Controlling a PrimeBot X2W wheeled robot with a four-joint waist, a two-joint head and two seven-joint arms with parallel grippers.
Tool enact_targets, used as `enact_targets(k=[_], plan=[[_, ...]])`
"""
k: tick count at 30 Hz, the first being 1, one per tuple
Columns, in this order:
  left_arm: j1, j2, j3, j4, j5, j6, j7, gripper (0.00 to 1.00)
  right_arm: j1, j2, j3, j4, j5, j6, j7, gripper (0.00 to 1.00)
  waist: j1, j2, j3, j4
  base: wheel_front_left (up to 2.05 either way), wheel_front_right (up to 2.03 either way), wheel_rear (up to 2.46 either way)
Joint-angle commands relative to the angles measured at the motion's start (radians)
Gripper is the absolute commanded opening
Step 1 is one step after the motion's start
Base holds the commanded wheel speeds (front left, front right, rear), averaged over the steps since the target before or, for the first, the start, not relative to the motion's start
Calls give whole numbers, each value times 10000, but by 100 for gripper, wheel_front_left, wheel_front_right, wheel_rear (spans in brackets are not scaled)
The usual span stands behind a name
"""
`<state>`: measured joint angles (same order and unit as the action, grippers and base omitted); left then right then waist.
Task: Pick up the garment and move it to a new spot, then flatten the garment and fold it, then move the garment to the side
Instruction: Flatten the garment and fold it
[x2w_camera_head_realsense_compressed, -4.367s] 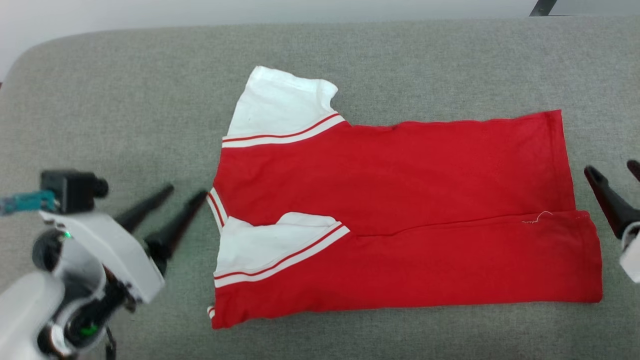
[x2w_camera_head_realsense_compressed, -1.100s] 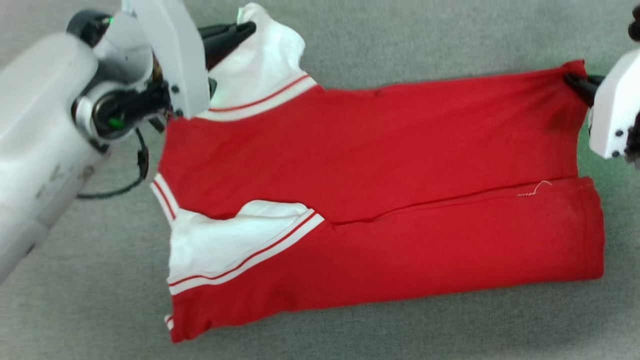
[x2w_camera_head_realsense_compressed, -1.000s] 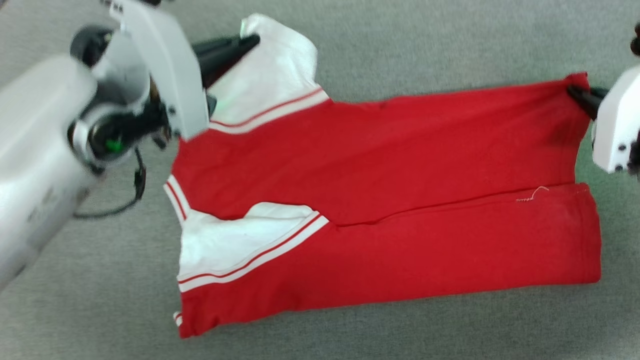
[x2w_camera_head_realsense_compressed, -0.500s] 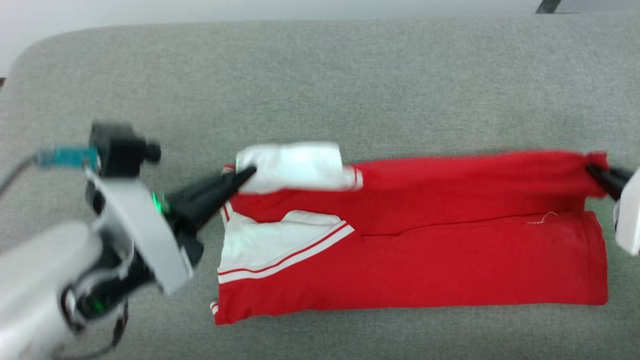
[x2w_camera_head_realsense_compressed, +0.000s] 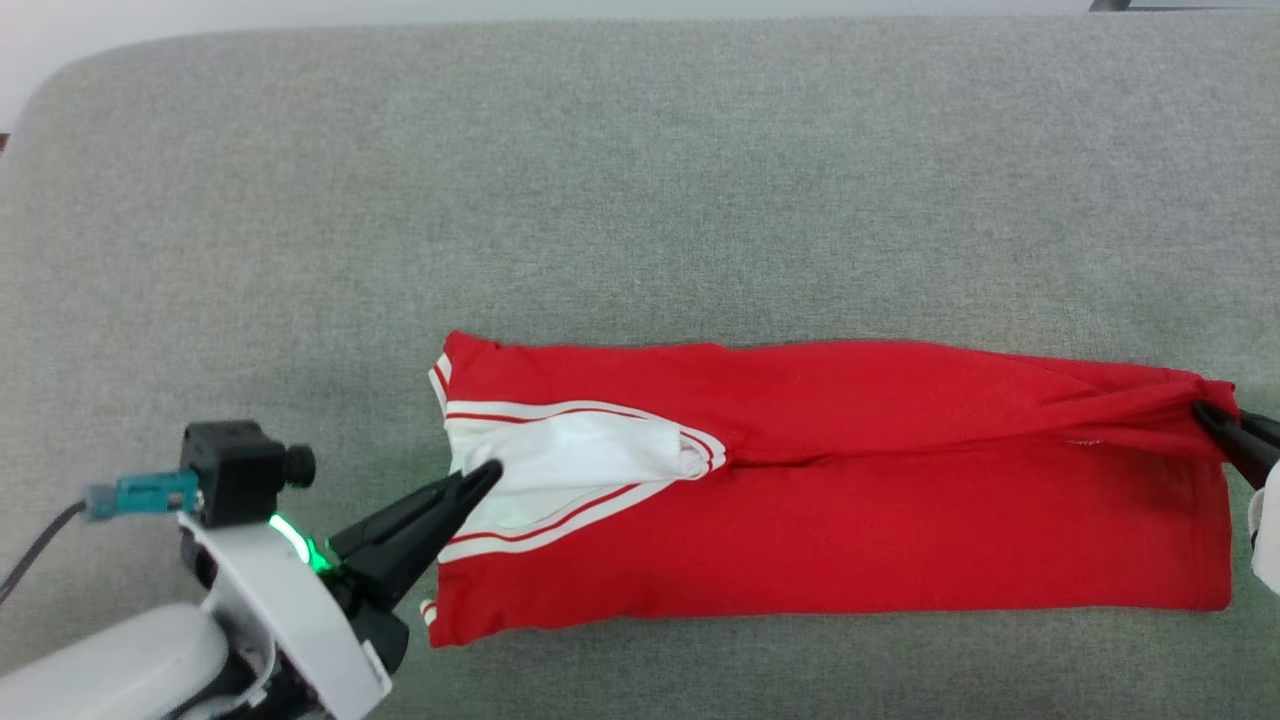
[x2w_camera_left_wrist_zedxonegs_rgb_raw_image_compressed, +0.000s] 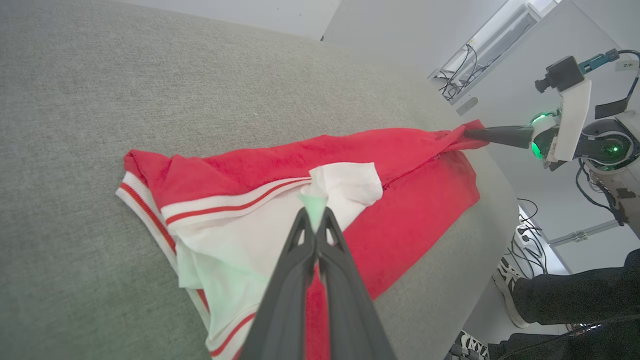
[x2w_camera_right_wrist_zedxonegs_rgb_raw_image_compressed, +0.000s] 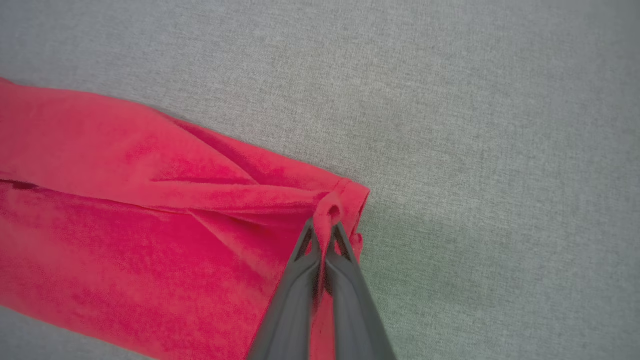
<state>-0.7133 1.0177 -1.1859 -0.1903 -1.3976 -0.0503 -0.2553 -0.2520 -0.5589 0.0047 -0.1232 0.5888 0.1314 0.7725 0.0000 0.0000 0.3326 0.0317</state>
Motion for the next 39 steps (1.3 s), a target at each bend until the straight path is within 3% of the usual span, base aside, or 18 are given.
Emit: enact_targets(k=[1,9,15,23,24,25,27,33,36,39], plan=[[221,126,28,-128,89,107,-25,0,201,77,-104,-123,-60,-16,39,0,0,0,43,-21,0,0,0],[940,359,48,-843,242,421,-77,0,875,459,-730,-857,-254,-16,338,0,0,0,247,-88,0,0,0],[799,-235,-129,-189,535,710,151,0,821,704,-694,-635,-202,-16,319,0,0,0,375,-110,0,0,0],[628,-882,-264,618,678,669,390,0,723,880,-513,-179,-334,-16,129,0,0,0,565,-57,0,0,0],[631,-915,-275,680,695,649,401,0,720,880,-484,-147,-338,-16,89,38,0,0,551,-52,0,0,0],[642,-936,-227,724,668,636,350,38,682,942,-497,-129,-326,-16,13,97,0,0,514,-56,0,0,0],[765,-956,-29,726,485,564,217,96,610,1059,-527,-102,-241,-16,-89,100,0,0,363,-78,0,0,0],[1197,-840,642,497,262,608,-26,100,603,1182,-691,-222,33,-16,110,100,0,0,-100,-105,0,0,0],[1528,-923,1279,521,280,887,-87,100,684,1136,-924,-201,118,-16,344,100,0,0,-350,-69,0,0,0],[2078,-1436,2542,844,573,1425,-91,100,787,1205,-1200,60,229,-16,577,100,0,0,-594,8,0,0,0]])
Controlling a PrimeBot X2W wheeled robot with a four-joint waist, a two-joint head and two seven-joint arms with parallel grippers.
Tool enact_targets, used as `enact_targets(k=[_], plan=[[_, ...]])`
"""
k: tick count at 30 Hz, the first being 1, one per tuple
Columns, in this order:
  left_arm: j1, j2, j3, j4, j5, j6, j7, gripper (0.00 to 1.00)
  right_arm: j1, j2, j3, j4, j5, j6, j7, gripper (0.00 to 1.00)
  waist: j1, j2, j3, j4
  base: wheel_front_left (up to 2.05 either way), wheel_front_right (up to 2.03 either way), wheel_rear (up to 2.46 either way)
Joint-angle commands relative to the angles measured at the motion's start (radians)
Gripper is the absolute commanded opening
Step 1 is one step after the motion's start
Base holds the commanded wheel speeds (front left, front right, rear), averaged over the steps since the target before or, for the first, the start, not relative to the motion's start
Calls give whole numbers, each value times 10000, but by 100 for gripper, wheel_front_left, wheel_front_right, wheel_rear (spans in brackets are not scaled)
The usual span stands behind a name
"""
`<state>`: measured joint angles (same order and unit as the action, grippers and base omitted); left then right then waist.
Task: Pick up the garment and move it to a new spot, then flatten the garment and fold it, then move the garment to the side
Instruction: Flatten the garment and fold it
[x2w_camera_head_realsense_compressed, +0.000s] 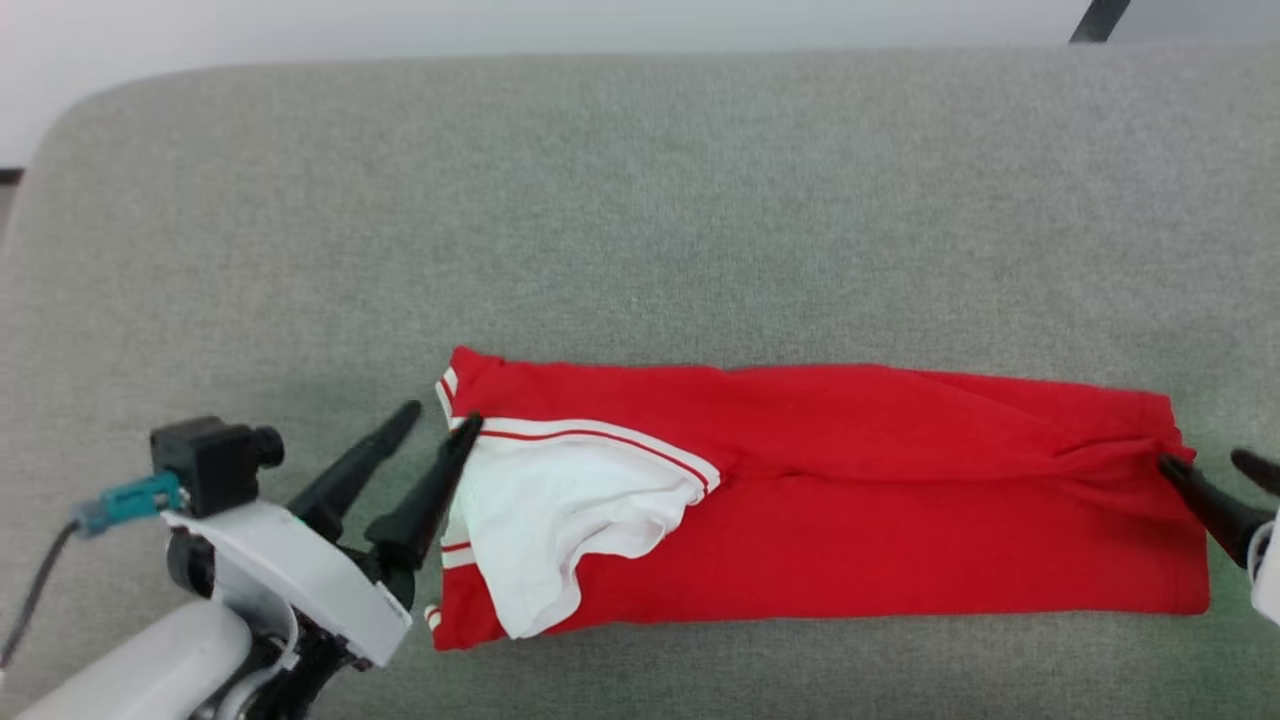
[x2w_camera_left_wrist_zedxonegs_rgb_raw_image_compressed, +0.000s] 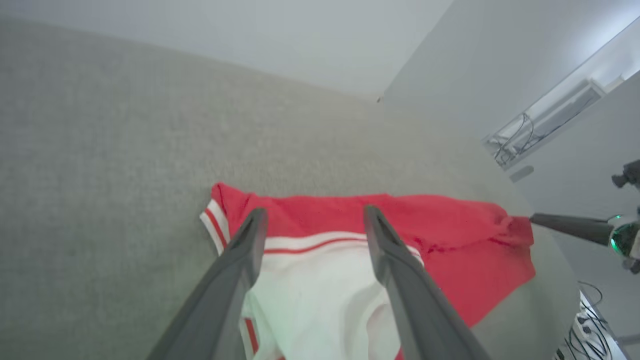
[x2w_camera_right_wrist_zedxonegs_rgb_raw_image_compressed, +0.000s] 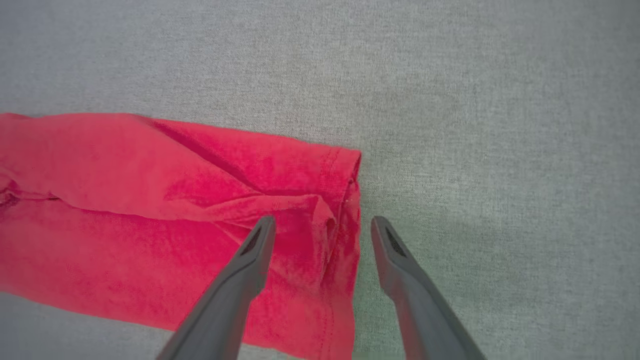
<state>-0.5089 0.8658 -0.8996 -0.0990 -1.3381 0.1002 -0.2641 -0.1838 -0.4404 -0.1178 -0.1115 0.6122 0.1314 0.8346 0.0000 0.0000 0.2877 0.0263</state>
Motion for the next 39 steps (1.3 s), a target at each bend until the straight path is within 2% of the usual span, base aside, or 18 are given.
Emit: enact_targets(k=[1,4,6,12,16,24,27,33,34,35,36,37,39], plan=[[292,-114,74,73,231,83,14,100,123,27,-62,60,18,-16,42,100,0,0,-215,85,0,0,0],[1009,-768,1071,597,1168,494,11,100,231,19,-273,472,70,-16,308,100,0,0,-374,205,0,0,0],[1547,-1330,1724,920,1662,550,9,100,284,16,-390,757,122,-16,479,100,0,0,-443,296,0,0,0],[2864,-2813,3750,1844,3145,161,8,100,279,-34,-669,1474,124,-16,927,100,0,0,-573,641,0,0,0],[3146,-3290,4634,2091,4545,-143,7,100,106,-145,-754,1755,35,-16,1310,100,0,0,-602,840,0,0,0],[3306,-3976,6021,1973,7348,-272,6,100,-528,-28,-763,2407,-218,-16,2044,100,0,0,-567,980,0,0,0],[3353,-4300,6327,2014,7977,-458,6,100,-761,120,-732,2738,-349,-15,2116,100,0,0,-471,1020,0,0,0],[3274,-4924,6832,2410,8521,-1009,4,100,-1049,327,-509,3356,-753,-16,2210,100,0,0,-168,1157,0,0,0],[3217,-5028,6914,2487,8580,-1102,6,100,-1045,325,-397,3423,-835,-16,2186,55,0,0,-128,1182,0,0,0],[3204,-5159,6989,2578,8609,-1173,6,100,-1026,300,-314,3495,-886,-16,2207,36,0,0,-86,1206,0,0,0],[3158,-5220,7065,2630,8742,-1239,6,100,-1014,282,-227,3563,-905,-16,2259,11,0,0,-46,1229,0,0,0],[3111,-5285,7137,2692,8843,-1297,6,100,-997,270,-155,3632,-890,-16,2337,0,0,0,-19,1248,0,0,0],[3057,-5429,7274,2827,8991,-1435,6,100,-955,258,-67,3680,-789,-16,2435,0,0,0,12,1276,0,0,0]])
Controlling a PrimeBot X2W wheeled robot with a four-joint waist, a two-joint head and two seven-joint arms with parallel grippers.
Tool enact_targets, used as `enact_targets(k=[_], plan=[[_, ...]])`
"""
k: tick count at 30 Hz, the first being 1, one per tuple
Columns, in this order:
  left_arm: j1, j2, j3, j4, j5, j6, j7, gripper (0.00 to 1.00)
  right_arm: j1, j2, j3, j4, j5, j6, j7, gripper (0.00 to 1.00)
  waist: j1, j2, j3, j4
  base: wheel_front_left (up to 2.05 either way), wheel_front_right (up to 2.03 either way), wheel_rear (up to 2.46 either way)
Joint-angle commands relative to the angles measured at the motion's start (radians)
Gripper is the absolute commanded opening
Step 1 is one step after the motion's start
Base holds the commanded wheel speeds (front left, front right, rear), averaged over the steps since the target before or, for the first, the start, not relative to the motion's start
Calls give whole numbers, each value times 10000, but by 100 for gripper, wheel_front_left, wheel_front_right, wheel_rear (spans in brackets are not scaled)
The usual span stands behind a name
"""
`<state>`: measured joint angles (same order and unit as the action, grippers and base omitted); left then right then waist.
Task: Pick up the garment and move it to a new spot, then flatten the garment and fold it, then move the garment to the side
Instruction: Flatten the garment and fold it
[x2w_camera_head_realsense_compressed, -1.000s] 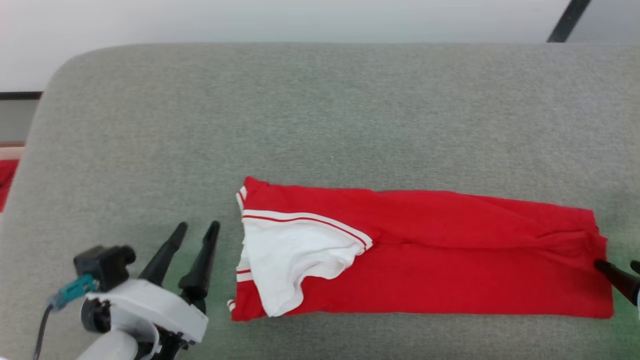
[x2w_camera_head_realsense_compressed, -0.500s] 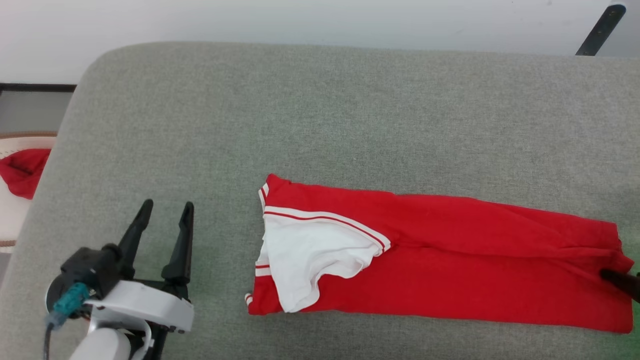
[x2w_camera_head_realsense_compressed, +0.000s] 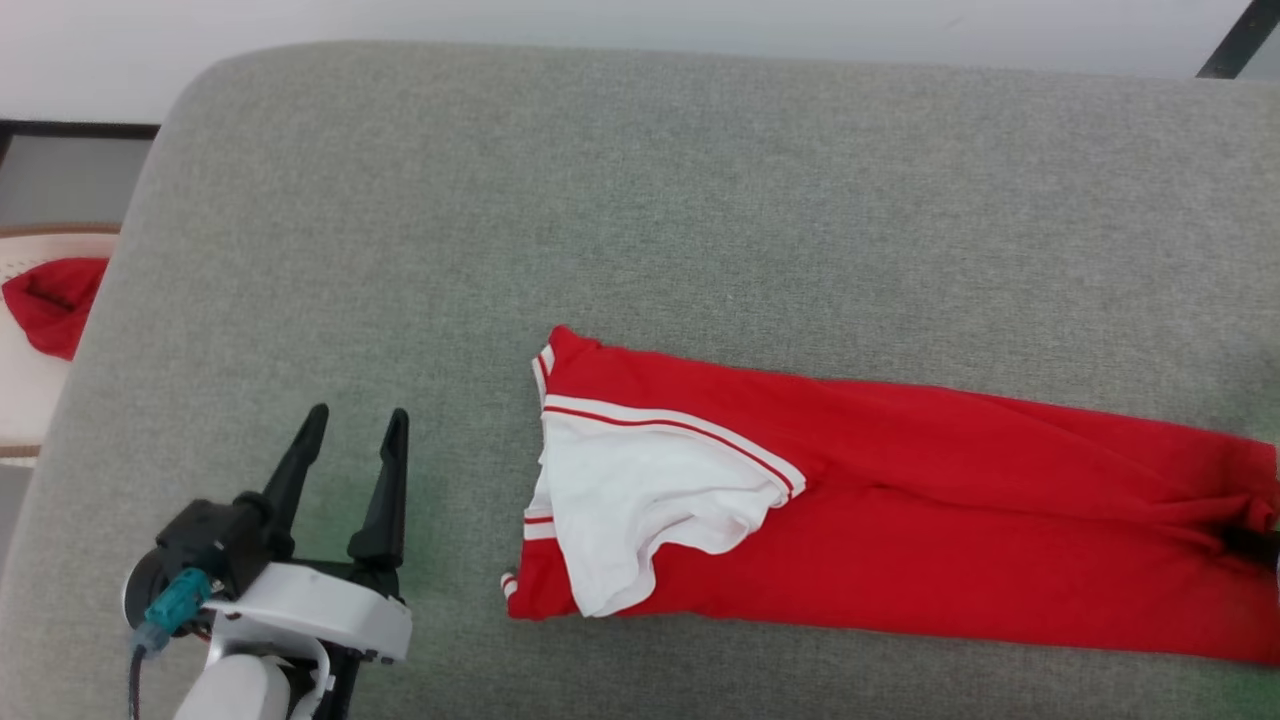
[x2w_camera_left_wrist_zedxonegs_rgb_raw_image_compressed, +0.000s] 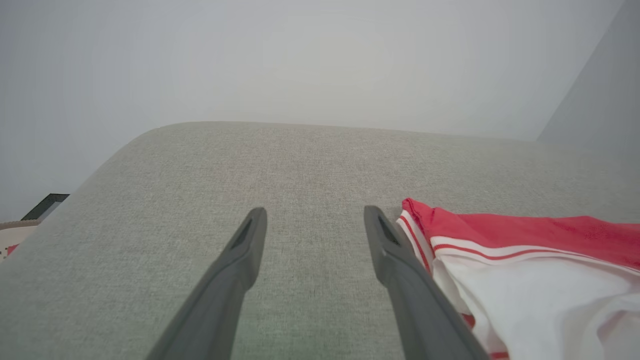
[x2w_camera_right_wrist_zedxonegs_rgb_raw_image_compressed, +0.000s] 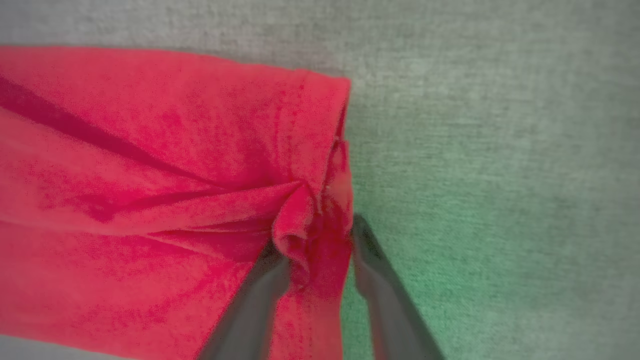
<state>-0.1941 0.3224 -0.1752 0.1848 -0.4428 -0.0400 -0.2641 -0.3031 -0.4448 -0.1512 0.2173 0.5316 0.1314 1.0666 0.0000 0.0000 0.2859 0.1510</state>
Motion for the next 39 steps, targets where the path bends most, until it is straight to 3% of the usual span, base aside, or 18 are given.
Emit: enact_targets(k=[1,12,28,33,39], plan=[[-112,-47,101,32,129,-76,6,100,260,259,272,388,9,-18,131,0,0,0,40,36,0,0,0],[59,-478,1003,139,778,-471,6,100,35,-150,-552,170,193,-28,-657,0,0,0,-70,-245,0,0,0],[-66,-406,1464,68,927,-824,5,100,-641,-1863,-3088,1337,-681,-18,-2471,0,0,0,461,-961,0,0,0],[-81,-428,1440,167,976,-842,5,100,-792,-1715,-2754,1176,-378,-18,-2478,0,0,0,369,-1066,0,0,0],[68,-525,1487,287,993,-869,5,100,-285,-1569,-1531,-156,10,-16,-2105,0,0,0,96,-1185,0,0,0]])
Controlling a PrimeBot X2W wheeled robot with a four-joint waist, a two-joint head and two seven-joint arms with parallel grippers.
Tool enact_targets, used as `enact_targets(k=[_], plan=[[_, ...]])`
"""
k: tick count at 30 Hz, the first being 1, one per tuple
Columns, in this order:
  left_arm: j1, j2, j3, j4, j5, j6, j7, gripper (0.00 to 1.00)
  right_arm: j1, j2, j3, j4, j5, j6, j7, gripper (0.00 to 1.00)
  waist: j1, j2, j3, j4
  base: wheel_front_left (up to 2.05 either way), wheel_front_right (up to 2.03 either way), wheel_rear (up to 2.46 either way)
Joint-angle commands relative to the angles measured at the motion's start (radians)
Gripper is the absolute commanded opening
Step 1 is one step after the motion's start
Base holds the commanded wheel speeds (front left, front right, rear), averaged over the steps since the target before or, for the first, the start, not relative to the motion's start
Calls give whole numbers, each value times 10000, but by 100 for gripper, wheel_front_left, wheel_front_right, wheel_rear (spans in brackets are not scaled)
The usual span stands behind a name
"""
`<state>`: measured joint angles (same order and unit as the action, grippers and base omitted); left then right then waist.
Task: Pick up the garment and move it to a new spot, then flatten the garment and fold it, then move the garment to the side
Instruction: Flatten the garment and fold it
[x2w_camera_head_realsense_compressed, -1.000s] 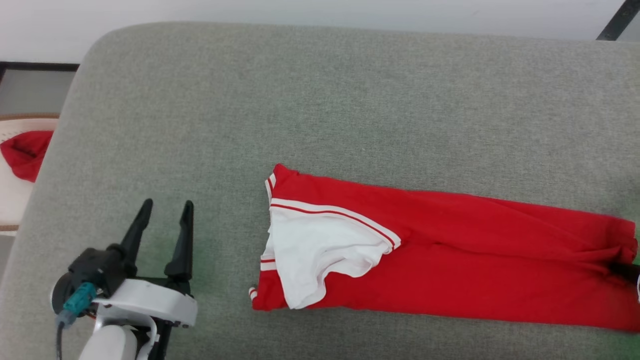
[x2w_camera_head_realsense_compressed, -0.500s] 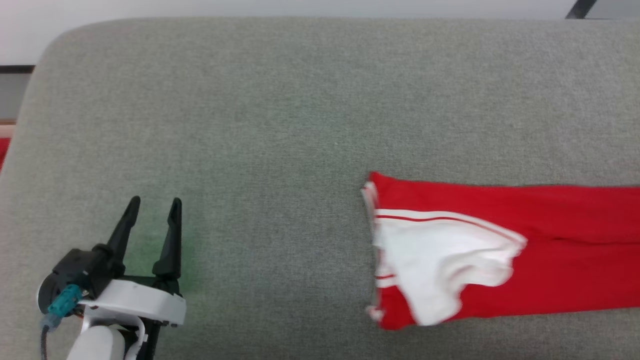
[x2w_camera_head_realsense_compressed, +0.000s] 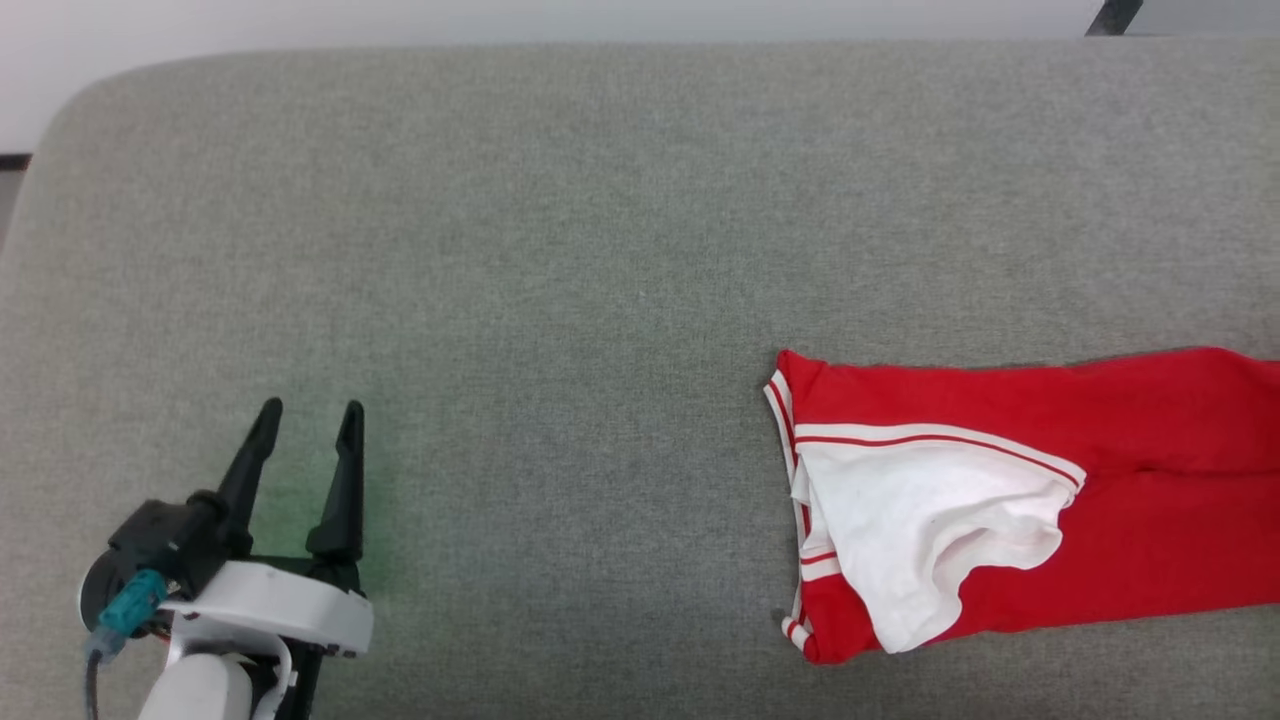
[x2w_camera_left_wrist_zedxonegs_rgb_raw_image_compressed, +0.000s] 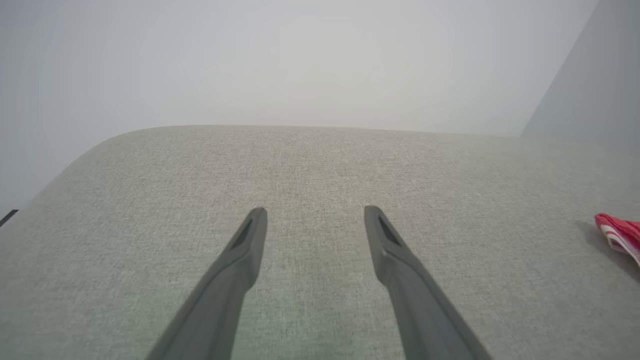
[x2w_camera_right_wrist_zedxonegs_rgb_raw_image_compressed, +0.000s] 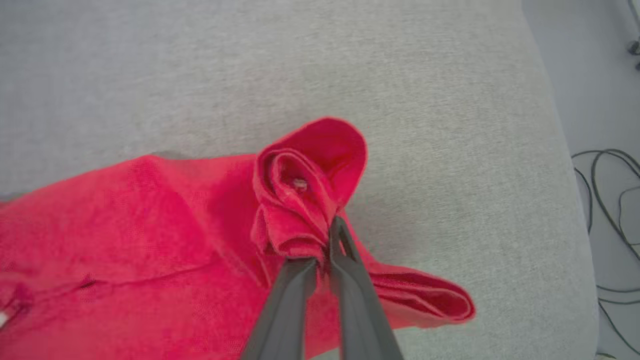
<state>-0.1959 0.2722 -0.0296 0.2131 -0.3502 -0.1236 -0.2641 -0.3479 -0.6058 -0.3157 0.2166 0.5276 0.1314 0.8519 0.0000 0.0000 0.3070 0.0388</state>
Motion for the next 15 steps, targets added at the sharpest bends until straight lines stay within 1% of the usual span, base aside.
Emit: enact_targets(k=[1,6,7,11,15], plan=[[157,-55,60,40,69,-34,5,100,357,51,619,-900,269,-16,244,0,0,0,-234,-93,0,0,0],[287,-211,77,97,73,-51,5,100,854,296,1964,-3017,1106,-16,914,0,0,0,-491,-89,0,0,0],[287,-211,77,97,73,-51,5,100,854,296,1964,-3017,1106,-16,914,0,0,0,-491,-89,0,0,0],[358,-331,40,128,76,-67,5,100,1038,569,3019,-4320,1399,-16,1328,0,0,0,-600,22,0,0,0],[341,-433,-62,176,96,-59,5,100,949,877,4012,-4975,1353,-16,1576,0,0,0,-692,224,0,0,0]])
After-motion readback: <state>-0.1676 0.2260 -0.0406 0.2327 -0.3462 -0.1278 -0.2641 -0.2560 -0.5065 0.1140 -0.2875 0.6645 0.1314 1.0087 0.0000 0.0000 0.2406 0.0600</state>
